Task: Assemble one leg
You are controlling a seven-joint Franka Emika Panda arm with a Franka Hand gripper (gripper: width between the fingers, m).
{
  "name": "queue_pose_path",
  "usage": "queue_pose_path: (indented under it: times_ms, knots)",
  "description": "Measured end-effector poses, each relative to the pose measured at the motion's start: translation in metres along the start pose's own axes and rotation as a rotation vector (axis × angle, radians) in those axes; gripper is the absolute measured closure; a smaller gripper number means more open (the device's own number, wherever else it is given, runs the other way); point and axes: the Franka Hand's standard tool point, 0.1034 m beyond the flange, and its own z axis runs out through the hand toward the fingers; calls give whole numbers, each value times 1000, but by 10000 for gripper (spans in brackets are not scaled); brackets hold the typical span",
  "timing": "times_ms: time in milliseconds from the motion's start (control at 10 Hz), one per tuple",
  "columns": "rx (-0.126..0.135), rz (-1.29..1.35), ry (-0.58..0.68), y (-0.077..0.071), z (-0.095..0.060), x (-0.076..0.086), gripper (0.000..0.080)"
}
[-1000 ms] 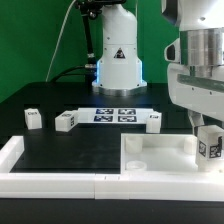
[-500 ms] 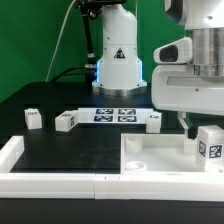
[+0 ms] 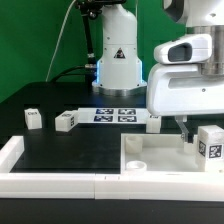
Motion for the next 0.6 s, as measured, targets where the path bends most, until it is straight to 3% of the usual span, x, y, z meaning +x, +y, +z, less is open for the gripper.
queue_pose_path:
  times_ms: [100,300,400,500,600]
  knots:
    - [0,1,-1,0,0,0,150]
    - [0,2,-1,0,0,0,410]
    - [0,19,0,0,0,0,410]
    - [0,20,0,1,0,0,509]
    - [1,73,-1,1,0,0,509]
